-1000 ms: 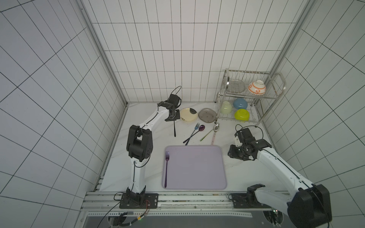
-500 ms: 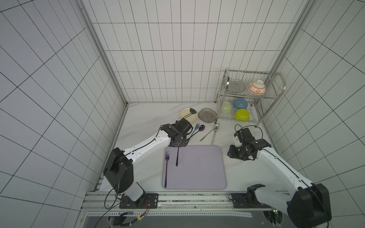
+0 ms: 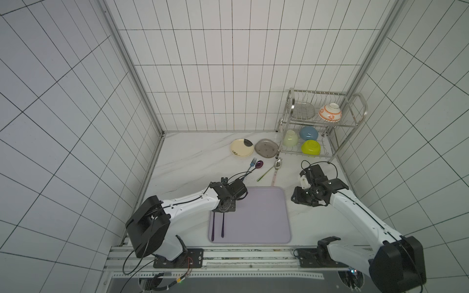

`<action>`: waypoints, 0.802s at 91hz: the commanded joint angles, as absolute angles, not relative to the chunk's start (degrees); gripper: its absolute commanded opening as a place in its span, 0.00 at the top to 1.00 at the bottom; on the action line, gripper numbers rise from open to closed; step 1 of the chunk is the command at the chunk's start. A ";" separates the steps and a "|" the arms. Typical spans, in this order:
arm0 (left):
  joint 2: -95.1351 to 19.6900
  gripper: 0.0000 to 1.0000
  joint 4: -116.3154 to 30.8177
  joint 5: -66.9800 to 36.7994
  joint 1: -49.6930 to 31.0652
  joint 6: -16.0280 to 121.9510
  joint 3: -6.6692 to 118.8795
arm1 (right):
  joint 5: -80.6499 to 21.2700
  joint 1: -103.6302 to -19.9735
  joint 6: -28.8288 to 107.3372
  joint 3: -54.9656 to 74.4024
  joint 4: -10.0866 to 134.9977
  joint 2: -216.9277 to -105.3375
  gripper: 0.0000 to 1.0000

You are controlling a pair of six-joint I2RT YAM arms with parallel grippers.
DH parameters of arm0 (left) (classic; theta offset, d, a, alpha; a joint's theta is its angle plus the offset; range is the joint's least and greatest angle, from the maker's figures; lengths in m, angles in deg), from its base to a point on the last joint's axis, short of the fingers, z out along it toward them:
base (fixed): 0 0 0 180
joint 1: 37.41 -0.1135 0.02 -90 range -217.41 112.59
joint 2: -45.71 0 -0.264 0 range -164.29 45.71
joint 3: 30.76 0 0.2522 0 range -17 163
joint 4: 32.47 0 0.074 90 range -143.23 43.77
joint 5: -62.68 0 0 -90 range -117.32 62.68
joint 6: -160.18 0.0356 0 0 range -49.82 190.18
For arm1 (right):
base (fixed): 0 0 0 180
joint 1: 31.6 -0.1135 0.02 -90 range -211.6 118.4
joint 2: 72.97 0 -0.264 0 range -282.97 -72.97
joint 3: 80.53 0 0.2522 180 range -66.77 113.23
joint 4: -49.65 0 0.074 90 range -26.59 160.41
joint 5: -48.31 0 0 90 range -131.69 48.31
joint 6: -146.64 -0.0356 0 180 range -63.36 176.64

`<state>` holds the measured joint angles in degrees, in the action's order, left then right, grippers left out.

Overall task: Set the spoon and fork side by side
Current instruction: Place the spoon on the tray.

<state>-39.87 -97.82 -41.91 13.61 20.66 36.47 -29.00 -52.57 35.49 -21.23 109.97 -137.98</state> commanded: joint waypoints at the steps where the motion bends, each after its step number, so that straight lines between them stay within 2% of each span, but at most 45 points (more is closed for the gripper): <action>1: -41.33 1.00 -93.33 -44.08 13.91 20.02 35.55 | -28.90 -52.34 36.25 -21.42 111.19 -137.83 0.61; 73: -41.55 1.00 -90.44 -42.34 13.83 19.90 30.71 | -29.51 -52.33 36.07 -21.33 111.44 -138.65 0.61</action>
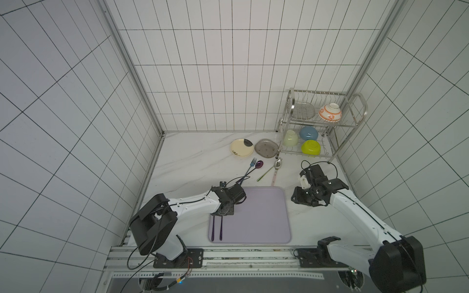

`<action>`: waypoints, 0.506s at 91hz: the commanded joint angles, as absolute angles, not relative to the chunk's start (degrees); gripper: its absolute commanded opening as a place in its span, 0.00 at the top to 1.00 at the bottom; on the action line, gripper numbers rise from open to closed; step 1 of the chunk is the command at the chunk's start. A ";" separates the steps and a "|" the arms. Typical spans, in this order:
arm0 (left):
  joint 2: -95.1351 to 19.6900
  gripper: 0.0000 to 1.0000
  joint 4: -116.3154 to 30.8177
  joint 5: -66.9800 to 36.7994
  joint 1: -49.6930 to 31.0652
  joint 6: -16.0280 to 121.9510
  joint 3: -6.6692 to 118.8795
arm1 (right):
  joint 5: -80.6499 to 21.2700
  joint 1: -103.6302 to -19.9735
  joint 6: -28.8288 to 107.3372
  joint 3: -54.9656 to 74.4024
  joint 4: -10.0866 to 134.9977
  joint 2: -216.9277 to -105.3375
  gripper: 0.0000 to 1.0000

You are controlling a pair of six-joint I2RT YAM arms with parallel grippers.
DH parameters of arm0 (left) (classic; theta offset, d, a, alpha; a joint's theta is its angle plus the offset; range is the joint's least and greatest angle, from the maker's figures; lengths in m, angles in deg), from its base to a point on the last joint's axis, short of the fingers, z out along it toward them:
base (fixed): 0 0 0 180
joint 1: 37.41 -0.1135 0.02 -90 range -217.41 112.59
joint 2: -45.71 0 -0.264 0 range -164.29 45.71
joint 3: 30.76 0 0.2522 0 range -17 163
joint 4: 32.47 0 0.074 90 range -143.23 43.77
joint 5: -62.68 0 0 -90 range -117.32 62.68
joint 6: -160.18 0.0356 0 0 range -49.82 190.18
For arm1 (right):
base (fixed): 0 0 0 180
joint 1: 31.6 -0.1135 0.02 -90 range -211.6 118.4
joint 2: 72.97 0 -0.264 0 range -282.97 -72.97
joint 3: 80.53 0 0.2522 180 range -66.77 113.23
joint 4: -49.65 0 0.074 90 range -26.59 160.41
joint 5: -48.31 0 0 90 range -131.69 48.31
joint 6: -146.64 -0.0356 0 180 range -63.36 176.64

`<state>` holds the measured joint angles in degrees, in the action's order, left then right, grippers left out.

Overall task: Set the spoon and fork side by side
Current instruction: Place the spoon on the tray.

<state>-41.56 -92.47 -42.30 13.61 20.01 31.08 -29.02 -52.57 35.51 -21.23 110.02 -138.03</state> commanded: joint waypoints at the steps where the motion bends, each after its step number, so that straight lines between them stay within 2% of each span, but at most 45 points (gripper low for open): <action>1: -41.60 1.00 -90.44 -42.39 13.83 19.95 30.76 | -29.49 -52.29 36.07 -21.33 111.46 -138.64 0.61; 46: -41.93 0.99 -89.98 -42.06 13.83 19.83 29.07 | -29.60 -52.29 36.16 -21.31 111.53 -138.89 0.61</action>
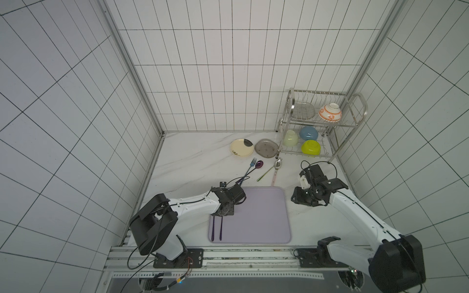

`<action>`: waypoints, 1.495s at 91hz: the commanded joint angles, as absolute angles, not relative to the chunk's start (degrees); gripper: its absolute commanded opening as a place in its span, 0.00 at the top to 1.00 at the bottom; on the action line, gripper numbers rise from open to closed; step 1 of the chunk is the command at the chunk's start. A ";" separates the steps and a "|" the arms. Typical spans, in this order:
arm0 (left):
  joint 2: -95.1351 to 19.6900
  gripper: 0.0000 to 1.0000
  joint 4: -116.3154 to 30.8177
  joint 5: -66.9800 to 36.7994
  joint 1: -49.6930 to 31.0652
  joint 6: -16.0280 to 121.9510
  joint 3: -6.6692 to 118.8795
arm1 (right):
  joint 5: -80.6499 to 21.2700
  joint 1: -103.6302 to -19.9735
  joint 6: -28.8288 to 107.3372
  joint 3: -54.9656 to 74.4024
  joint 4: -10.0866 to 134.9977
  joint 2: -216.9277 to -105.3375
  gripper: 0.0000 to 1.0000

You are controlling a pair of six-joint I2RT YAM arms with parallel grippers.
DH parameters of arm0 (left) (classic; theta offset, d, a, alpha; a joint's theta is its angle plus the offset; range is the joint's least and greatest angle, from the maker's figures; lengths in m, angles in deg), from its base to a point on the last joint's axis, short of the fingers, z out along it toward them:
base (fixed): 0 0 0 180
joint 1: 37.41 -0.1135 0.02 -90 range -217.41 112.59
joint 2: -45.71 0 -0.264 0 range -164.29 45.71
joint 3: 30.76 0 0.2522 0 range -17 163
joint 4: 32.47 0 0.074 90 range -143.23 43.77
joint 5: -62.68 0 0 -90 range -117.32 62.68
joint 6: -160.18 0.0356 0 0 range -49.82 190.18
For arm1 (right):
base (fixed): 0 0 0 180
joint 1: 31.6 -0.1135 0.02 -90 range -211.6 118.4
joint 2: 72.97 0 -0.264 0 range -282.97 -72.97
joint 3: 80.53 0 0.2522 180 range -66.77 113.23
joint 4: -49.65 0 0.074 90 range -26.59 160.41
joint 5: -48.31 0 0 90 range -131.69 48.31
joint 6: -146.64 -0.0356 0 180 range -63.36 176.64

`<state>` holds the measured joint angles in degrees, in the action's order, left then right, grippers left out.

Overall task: Set the spoon and fork side by side
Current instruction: Place the spoon on the tray.

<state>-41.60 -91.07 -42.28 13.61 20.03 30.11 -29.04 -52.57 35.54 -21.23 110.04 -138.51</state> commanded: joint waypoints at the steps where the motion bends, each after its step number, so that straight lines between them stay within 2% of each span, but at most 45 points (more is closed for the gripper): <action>1: -41.92 0.99 -89.99 -42.03 13.83 19.83 29.02 | -29.58 -52.32 36.16 -21.28 111.50 -138.89 0.61; 64: -41.73 0.87 -89.07 -40.94 13.84 19.96 27.79 | -29.91 -52.40 36.07 -21.27 111.45 -139.34 0.61; 90: -40.79 0.78 -89.59 -40.95 13.83 21.29 27.90 | -30.04 -52.35 36.06 -21.24 111.48 -139.33 0.61; 107: -37.58 0.65 -92.96 -41.24 13.83 23.03 31.26 | -30.30 -52.31 35.98 -21.12 111.49 -139.24 0.61; 124: -34.20 0.44 -98.25 -44.03 13.27 28.15 40.11 | -30.68 -52.35 35.72 -20.98 111.54 -139.15 0.61; 136: -36.24 0.32 -100.03 -42.55 9.43 33.23 46.16 | -31.03 -52.30 35.44 -20.75 111.48 -139.00 0.61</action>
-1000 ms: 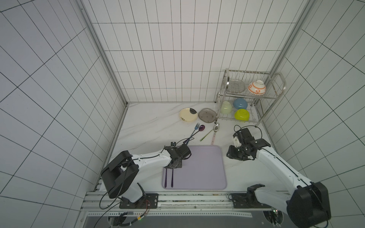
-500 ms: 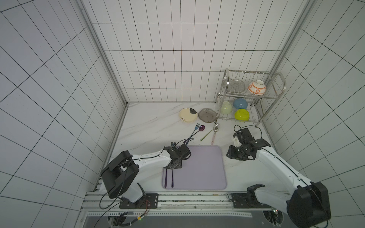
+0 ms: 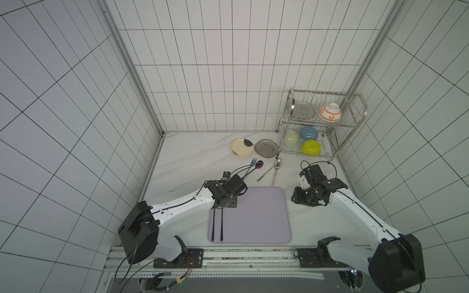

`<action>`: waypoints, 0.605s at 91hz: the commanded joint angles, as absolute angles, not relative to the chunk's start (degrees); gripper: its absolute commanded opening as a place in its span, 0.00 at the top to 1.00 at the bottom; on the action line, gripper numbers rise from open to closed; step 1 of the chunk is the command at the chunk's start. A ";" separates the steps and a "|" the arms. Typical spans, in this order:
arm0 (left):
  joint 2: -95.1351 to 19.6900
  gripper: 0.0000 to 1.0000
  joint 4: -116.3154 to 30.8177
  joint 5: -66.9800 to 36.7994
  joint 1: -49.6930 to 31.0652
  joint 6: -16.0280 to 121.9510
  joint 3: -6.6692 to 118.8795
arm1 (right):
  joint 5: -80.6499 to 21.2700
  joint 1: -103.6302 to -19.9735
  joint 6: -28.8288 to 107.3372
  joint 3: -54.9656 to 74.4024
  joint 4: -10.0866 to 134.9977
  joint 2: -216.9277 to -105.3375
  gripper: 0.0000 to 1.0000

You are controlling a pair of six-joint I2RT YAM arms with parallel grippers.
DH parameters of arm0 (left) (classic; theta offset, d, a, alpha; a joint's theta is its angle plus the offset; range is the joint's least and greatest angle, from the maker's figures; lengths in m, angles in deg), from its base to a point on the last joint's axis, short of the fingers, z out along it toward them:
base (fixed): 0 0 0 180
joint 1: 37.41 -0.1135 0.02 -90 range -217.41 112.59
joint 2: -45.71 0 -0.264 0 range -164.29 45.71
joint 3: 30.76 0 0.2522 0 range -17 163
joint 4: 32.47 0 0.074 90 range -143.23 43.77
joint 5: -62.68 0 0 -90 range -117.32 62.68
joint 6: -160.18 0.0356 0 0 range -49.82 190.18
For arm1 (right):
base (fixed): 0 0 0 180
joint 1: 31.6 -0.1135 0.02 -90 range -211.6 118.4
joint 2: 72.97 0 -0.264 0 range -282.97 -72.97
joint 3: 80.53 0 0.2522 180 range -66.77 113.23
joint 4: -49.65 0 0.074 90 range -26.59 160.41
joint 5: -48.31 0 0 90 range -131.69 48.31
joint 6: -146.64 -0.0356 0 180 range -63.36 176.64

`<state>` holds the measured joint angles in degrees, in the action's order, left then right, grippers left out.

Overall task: Set the spoon and fork side by side
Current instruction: Place the spoon on the tray, then pick up the fork at the center of the board.

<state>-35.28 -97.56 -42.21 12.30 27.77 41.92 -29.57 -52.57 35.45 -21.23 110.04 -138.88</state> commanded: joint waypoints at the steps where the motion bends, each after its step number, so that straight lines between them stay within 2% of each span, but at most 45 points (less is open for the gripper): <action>1: -36.49 0.32 -100.02 -42.32 9.12 33.69 46.66 | -31.09 -52.32 35.41 -20.69 111.39 -138.99 0.61; 13: -41.03 0.27 -98.63 -41.11 5.57 39.29 52.08 | -31.40 -52.30 34.96 -20.26 111.10 -138.63 0.61; 30: -54.56 0.25 -97.84 -40.60 3.58 47.41 64.10 | -31.46 -52.37 34.60 -18.69 110.79 -139.51 0.61; 44: -66.20 0.26 -97.50 -39.85 3.47 53.95 74.87 | -31.49 -52.43 34.31 -17.86 110.45 -140.02 0.61; 55: -74.45 0.31 -98.10 -37.10 1.81 55.40 83.44 | -31.32 -52.43 33.99 -17.58 110.37 -140.25 0.62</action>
<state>-68.86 -98.37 -39.70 3.36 51.07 77.74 -30.57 -52.57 34.86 -19.16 109.80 -139.75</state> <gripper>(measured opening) 0.713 0.388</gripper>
